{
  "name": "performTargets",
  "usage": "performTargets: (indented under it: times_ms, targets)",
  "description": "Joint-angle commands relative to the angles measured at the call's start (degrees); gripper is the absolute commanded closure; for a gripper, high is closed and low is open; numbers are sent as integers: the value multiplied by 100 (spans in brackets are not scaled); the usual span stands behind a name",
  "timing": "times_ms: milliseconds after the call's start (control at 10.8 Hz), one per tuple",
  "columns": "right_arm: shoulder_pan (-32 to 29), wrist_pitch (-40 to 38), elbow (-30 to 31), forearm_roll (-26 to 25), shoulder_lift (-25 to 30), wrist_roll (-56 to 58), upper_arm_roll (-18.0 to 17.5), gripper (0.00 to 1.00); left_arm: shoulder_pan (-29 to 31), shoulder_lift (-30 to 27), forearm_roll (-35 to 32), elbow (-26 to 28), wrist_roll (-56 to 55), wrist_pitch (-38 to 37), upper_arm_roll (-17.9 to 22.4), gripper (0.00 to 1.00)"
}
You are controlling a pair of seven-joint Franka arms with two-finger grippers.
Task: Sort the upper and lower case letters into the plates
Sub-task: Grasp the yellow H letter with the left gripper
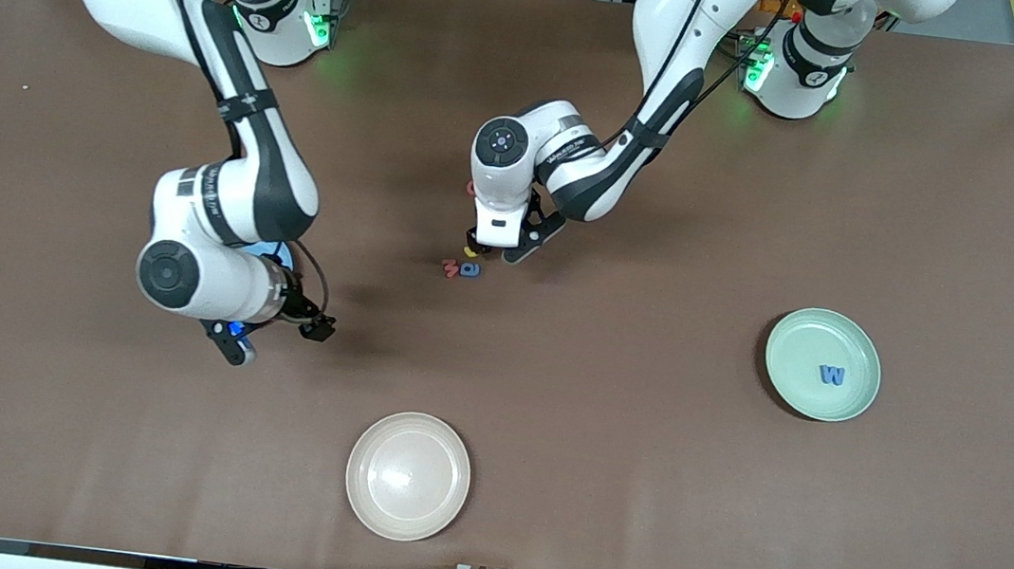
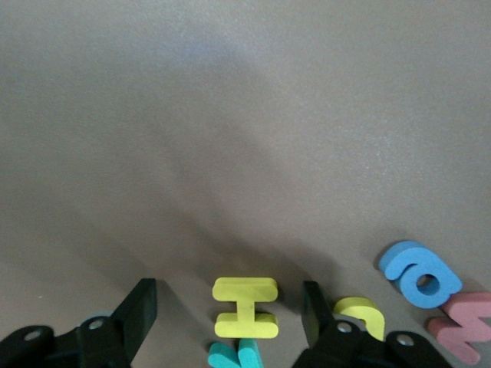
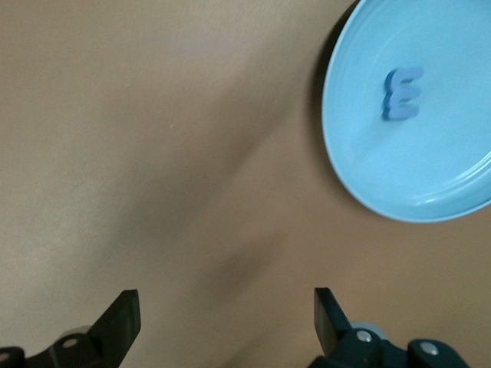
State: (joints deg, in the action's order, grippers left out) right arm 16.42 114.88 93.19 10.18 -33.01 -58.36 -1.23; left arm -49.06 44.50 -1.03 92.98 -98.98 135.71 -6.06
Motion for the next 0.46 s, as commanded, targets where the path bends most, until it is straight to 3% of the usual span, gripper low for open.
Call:
performTargets:
  times_ms: [0,93,186,372]
  targets:
    - [255,113,33,11,-30,-158,9,0,-77,85,-160,-43,-34,157,69,48]
    - [343,122,33,-15,-30,-89,9,0,-77,76,-152,-52,53,157,69,85]
    - [370,122,33,-16,-39,51,1,0,-68,59,-151,-52,63,149,69,100]
    - [370,78,50,19,-92,807,-8,0,45,-238,-265,-17,324,53,78,100]
